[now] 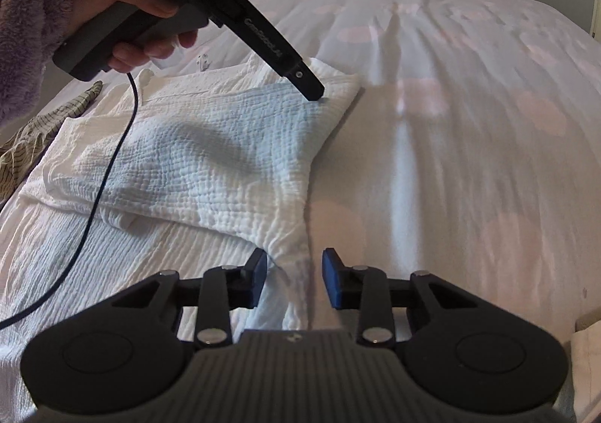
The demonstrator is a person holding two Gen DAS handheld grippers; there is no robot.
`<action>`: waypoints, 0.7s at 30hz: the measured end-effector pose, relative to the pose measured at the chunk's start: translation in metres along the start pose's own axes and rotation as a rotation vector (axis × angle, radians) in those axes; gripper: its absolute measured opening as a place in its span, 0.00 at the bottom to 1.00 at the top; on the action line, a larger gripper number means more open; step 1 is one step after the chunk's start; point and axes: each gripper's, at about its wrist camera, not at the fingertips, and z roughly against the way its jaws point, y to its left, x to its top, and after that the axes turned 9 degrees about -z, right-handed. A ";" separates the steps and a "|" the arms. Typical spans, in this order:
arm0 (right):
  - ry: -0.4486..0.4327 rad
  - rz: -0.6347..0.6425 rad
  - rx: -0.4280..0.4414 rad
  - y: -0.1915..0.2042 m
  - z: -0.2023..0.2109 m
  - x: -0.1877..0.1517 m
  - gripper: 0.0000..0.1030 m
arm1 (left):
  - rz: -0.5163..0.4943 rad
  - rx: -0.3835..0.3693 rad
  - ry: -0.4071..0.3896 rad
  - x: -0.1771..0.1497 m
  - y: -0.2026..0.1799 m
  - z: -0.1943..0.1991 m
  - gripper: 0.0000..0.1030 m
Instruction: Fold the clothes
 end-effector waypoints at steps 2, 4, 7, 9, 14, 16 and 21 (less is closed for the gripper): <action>-0.007 0.003 0.008 0.000 0.001 0.001 0.35 | 0.053 -0.049 -0.016 0.001 0.003 -0.005 0.29; -0.009 0.004 0.015 0.000 0.001 0.002 0.35 | 0.079 -0.068 -0.038 0.004 0.004 -0.004 0.09; -0.012 0.002 0.028 0.001 0.002 0.003 0.21 | 0.109 -0.090 -0.080 0.010 0.004 0.003 0.00; -0.020 -0.017 0.043 -0.001 0.005 0.004 0.13 | 0.110 -0.079 -0.109 0.017 0.002 0.013 0.00; -0.051 -0.084 0.035 -0.009 0.014 0.007 0.09 | 0.089 -0.035 -0.123 0.035 -0.004 0.023 0.00; -0.040 -0.088 0.040 -0.011 0.013 0.006 0.09 | 0.071 -0.020 -0.083 0.036 -0.005 0.020 0.00; -0.026 -0.062 0.039 -0.008 0.010 0.004 0.09 | 0.062 0.011 0.008 0.026 -0.002 0.009 0.28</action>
